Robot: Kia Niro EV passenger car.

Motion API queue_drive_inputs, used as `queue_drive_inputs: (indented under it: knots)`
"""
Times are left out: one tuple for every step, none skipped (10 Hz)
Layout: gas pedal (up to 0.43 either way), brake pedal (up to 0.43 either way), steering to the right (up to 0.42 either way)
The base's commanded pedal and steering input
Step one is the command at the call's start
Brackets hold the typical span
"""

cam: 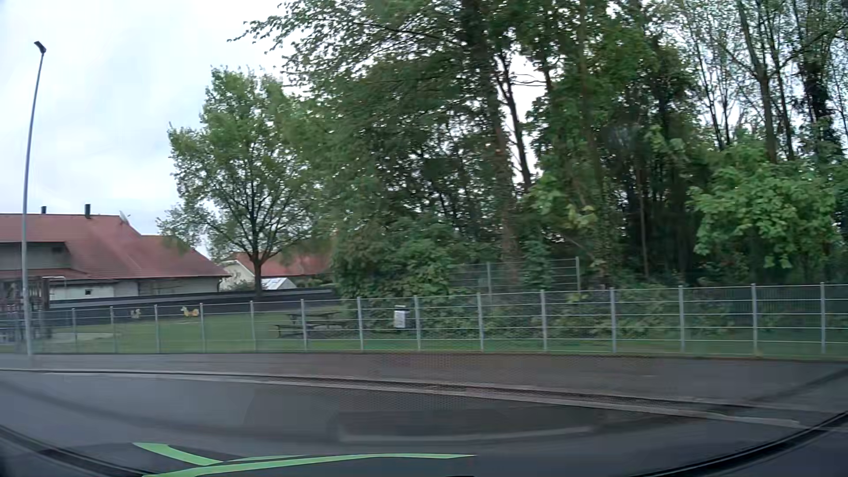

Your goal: Follow the waypoints while adhering to traffic rules and regulations

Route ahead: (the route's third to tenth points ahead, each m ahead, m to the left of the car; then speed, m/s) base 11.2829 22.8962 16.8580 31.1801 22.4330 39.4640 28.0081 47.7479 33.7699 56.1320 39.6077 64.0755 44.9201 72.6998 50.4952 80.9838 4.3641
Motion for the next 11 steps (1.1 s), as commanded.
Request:
queue_drive_inputs:
  knots:
    - [0.067, 0.0, -0.624]
    - [0.067, 0.0, -0.629]
    - [0.067, 0.0, -0.628]
    - [0.067, 0.0, -0.628]
    - [0.067, 0.0, -0.628]
    - [0.067, 0.0, -0.626]
    - [0.079, 0.0, -0.623]
    - [0.087, 0.0, -0.621]
    - [0.11, 0.0, -0.618]
    - [0.13, 0.0, -0.608]
    - [0.13, 0.0, -0.594]
